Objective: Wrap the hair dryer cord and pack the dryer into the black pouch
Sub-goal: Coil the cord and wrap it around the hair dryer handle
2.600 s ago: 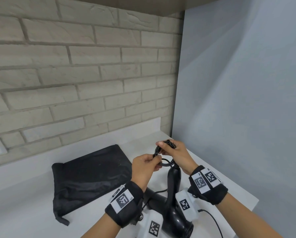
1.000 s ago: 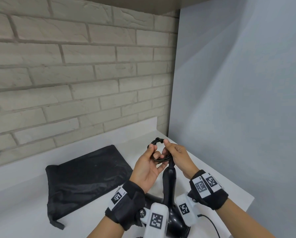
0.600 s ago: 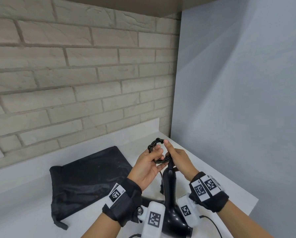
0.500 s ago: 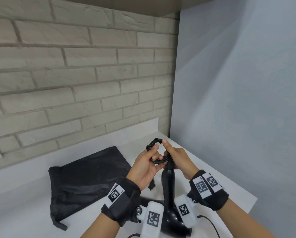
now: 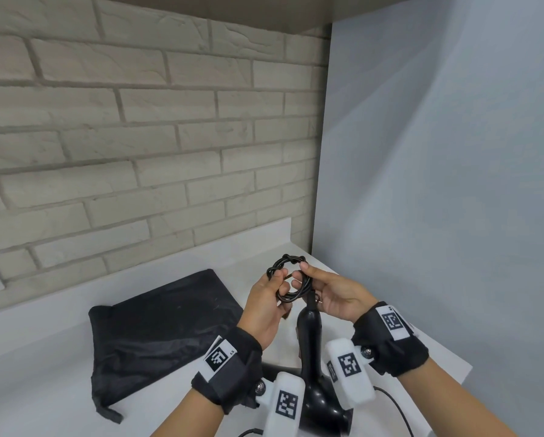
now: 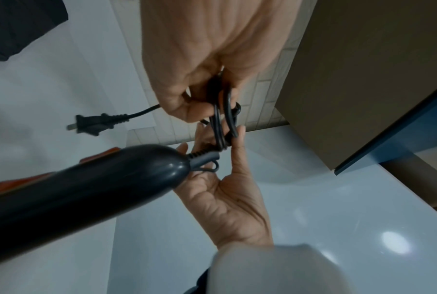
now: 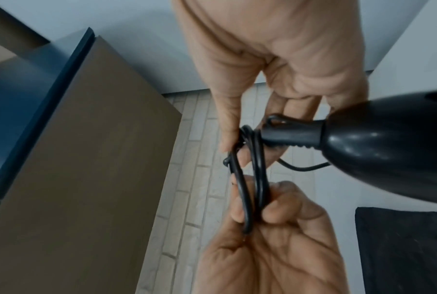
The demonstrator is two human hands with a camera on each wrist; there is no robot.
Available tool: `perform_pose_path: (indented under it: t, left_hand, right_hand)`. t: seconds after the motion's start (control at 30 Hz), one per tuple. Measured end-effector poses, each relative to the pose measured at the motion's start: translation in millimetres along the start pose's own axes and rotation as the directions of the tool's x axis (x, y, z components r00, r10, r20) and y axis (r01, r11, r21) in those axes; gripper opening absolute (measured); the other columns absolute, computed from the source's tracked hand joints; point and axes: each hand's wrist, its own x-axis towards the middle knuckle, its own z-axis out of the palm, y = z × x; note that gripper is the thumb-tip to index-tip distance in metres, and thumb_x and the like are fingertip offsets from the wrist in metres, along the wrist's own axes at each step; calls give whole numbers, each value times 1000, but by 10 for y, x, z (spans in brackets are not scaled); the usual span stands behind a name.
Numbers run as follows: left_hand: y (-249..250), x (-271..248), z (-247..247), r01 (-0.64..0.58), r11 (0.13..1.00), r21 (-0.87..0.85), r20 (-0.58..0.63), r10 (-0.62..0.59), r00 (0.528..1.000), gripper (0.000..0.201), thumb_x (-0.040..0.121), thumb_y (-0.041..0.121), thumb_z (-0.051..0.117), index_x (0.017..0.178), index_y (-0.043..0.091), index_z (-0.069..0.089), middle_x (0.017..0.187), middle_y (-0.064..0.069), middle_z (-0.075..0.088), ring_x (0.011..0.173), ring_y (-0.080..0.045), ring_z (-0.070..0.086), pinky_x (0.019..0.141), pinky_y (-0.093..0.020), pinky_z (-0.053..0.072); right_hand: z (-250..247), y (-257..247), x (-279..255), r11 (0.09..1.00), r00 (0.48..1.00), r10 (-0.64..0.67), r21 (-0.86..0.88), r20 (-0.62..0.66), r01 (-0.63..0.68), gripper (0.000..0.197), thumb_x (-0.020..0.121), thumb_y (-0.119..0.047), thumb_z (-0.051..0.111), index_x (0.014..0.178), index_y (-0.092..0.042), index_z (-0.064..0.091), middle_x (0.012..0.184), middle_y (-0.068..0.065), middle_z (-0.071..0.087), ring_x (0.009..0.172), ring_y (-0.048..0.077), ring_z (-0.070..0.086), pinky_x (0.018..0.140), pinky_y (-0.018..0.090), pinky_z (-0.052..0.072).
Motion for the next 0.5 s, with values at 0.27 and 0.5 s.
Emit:
perform_pose_path:
  t: [0.27,0.5]
  left_hand:
    - [8,-11,3,-7,996,-94,61,13,998,18,99,16,36,95,10,52,42,8,41,55,-8,56,69,-24,49]
    - [12,-8,-17,0,994,-112,65,8,998,21,100,16,34,91,10,52,44,5,37,62,-11,55,69,-25,52]
  right_hand:
    - [37,107,34,998,997,-39,40,-65,42,21,82,-32,64,74,-13,64,61,-2,69,54,11,63,61,22,45]
    - [99,143,1,996,998,-59,58,-36,61,33,87,-40,55,66,-15,59,59,-3,66,52,8,60,64,22,43]
